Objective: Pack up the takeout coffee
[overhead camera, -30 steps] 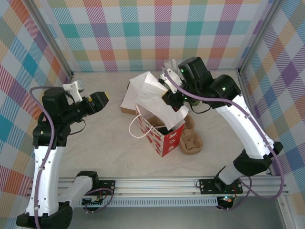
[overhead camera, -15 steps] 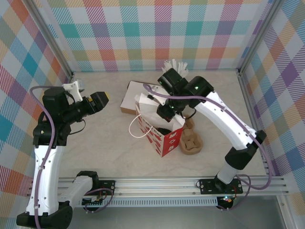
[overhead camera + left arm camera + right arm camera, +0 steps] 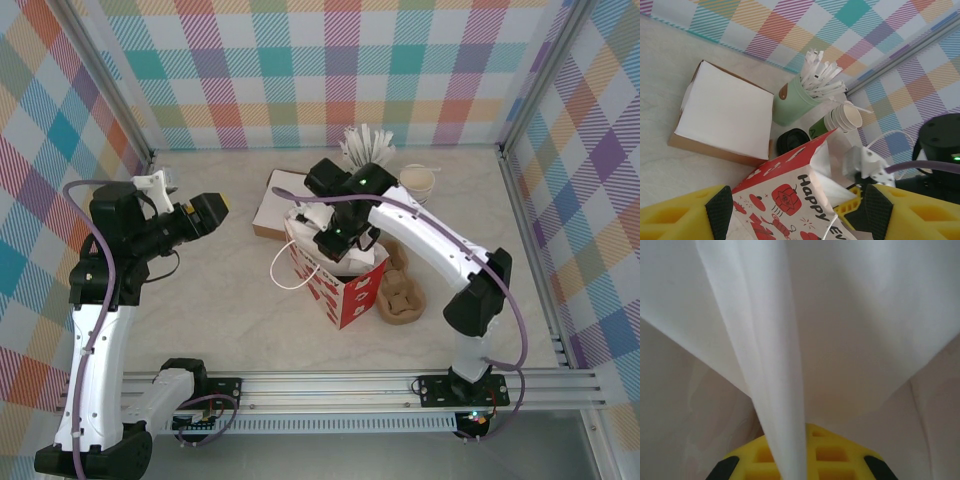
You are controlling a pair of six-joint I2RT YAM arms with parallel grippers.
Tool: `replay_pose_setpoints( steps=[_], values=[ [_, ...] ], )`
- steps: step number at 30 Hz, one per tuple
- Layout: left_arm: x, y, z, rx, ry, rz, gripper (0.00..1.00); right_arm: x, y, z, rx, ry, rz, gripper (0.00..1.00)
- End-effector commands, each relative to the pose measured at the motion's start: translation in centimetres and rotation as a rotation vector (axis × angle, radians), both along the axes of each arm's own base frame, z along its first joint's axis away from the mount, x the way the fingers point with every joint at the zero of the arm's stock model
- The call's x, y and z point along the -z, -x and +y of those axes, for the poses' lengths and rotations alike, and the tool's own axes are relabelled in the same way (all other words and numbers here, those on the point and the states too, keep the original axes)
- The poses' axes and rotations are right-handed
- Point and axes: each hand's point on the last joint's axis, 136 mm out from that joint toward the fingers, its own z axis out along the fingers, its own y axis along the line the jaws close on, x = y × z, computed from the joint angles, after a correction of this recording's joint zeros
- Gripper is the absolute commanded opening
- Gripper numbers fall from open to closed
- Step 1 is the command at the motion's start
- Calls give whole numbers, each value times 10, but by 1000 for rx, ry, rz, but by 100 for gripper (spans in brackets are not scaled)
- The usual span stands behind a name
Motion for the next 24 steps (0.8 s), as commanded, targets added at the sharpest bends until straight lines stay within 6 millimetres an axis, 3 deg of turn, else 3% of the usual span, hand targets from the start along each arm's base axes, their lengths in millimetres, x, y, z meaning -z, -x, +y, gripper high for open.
replay_pose_setpoints(
  steps=[1,8,11,15,24],
  values=[
    [3,2,-2,15,-16,-11,72,13,7,-1,17,28,51,6],
    [7,1,-2,17,-16,-4,72,34,8,3,51,50,102,7],
    [6,1,-2,14,-18,-6,72,32,6,2,53,54,94,14],
    [6,0,-1,11,-21,-7,72,14,5,2,52,23,61,24],
    [7,1,-1,11,-22,-9,72,-38,12,-8,44,-73,-22,59]
  ],
)
